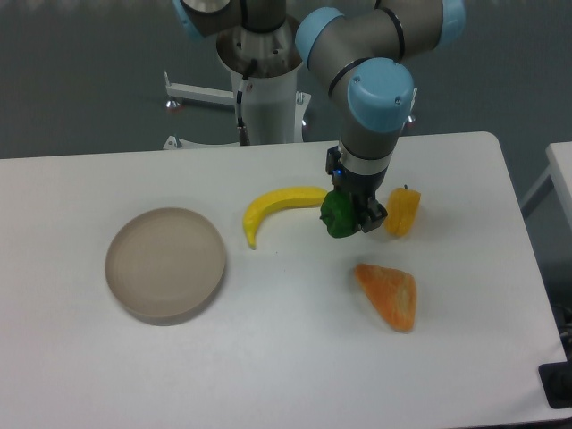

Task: Place the green pepper on the table
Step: 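Lower the held green pepper onto the table beside the banana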

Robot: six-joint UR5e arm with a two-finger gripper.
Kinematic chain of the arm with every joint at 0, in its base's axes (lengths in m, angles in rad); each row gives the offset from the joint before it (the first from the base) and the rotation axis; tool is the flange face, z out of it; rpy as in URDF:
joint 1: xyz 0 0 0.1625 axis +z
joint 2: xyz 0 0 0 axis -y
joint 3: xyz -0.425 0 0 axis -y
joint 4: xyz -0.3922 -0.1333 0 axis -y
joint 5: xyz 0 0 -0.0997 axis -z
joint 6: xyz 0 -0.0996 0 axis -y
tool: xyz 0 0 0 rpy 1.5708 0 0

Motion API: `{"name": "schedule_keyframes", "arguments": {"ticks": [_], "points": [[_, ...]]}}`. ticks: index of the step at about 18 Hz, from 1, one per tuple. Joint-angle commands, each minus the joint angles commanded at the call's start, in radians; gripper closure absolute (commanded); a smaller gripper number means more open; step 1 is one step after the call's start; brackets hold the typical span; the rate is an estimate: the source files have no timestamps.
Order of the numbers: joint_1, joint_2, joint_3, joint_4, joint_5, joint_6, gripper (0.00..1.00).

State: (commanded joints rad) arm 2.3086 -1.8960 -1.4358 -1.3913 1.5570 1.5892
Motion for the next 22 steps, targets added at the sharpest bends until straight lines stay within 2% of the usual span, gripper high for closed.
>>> {"name": "schedule_keyframes", "arguments": {"ticks": [8,11,15,19,22], "points": [[0.014,-0.020,0.000,0.012,-0.006,-0.014,0.88],[0.012,-0.044,-0.041,0.066,-0.029,-0.018,0.86],[0.008,-0.048,-0.123,0.190,-0.026,-0.011,0.86],[0.005,-0.049,-0.189,0.227,-0.026,-0.006,0.85],[-0.002,-0.055,-0.244,0.281,-0.026,-0.011,0.84]]}}
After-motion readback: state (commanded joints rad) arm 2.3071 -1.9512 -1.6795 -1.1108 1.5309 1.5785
